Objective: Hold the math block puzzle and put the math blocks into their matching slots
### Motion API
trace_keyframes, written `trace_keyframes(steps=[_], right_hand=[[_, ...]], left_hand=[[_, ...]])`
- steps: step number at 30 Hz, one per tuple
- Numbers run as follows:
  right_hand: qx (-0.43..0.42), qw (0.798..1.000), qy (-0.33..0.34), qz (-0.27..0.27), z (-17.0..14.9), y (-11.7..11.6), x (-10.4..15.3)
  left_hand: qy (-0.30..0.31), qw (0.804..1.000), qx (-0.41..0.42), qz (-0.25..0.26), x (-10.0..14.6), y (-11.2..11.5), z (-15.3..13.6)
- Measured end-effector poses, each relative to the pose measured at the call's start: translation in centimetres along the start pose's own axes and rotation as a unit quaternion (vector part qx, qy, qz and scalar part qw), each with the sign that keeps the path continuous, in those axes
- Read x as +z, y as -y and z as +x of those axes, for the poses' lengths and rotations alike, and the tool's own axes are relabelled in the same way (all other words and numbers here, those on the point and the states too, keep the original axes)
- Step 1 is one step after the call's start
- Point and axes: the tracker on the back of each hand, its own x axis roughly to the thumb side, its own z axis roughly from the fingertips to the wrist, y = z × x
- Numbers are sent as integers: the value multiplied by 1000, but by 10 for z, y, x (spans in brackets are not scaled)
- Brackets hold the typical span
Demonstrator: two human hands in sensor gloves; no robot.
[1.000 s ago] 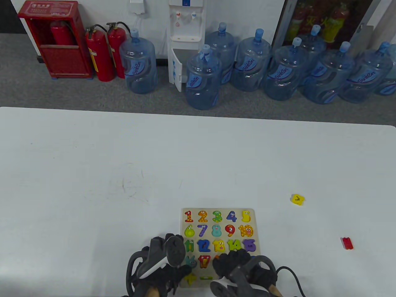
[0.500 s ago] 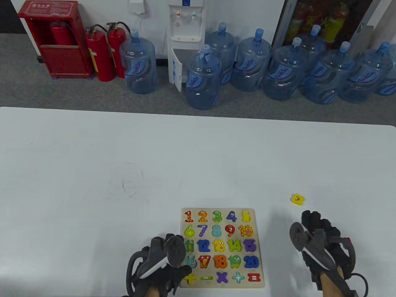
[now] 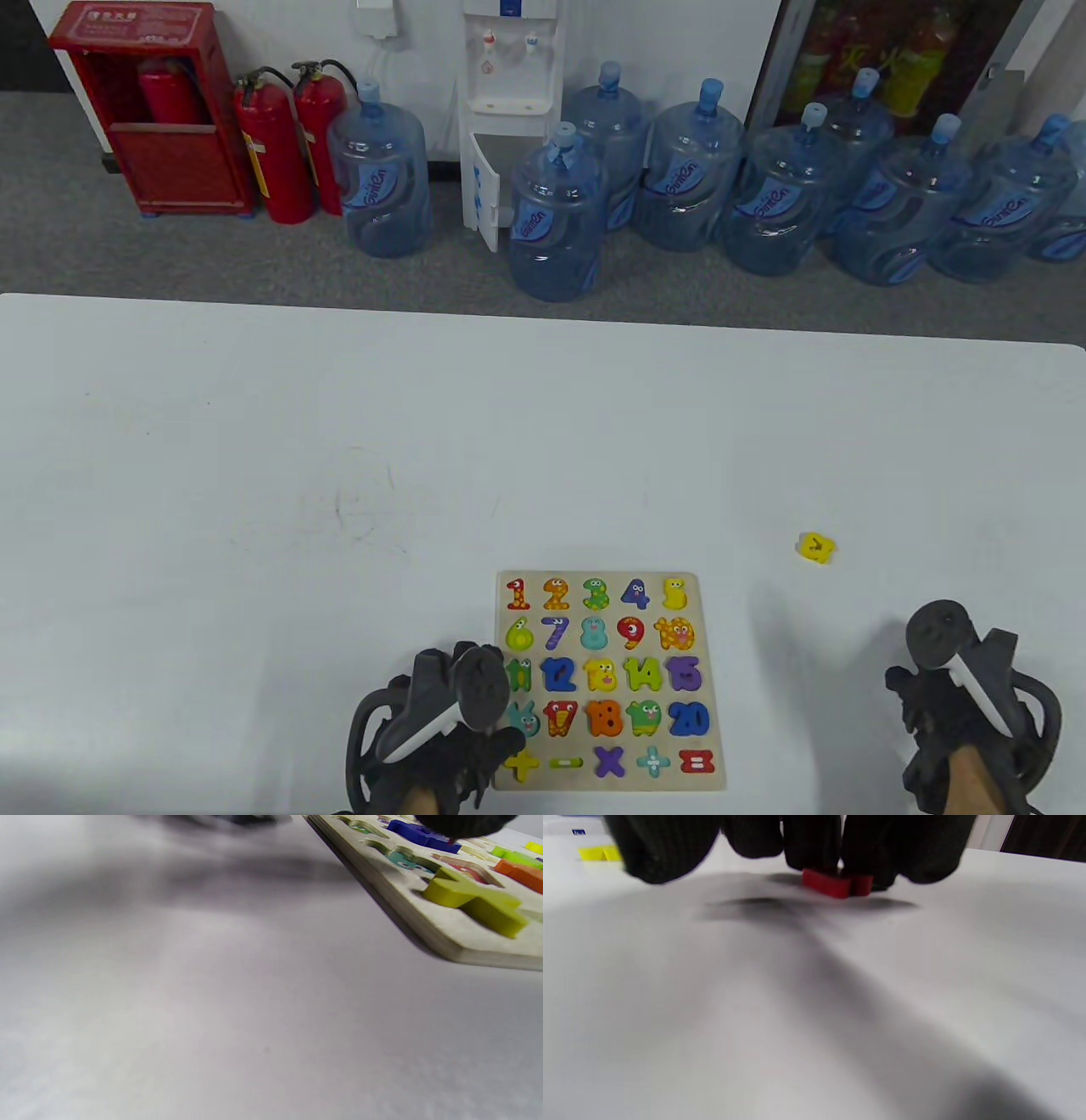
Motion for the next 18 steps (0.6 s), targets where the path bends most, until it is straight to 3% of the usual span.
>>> trace_keyframes(steps=[11,16,18], right_hand=[[41,999,0,-32,7,0,6],[56,997,33,-48,18,-1,14],[15,997,66,-45,24,-1,18]], left_hand=[[2,1000,0,1,0,0,0],[2,1000,2,1,0,0,0],[3,1000,1,1,0,0,0]])
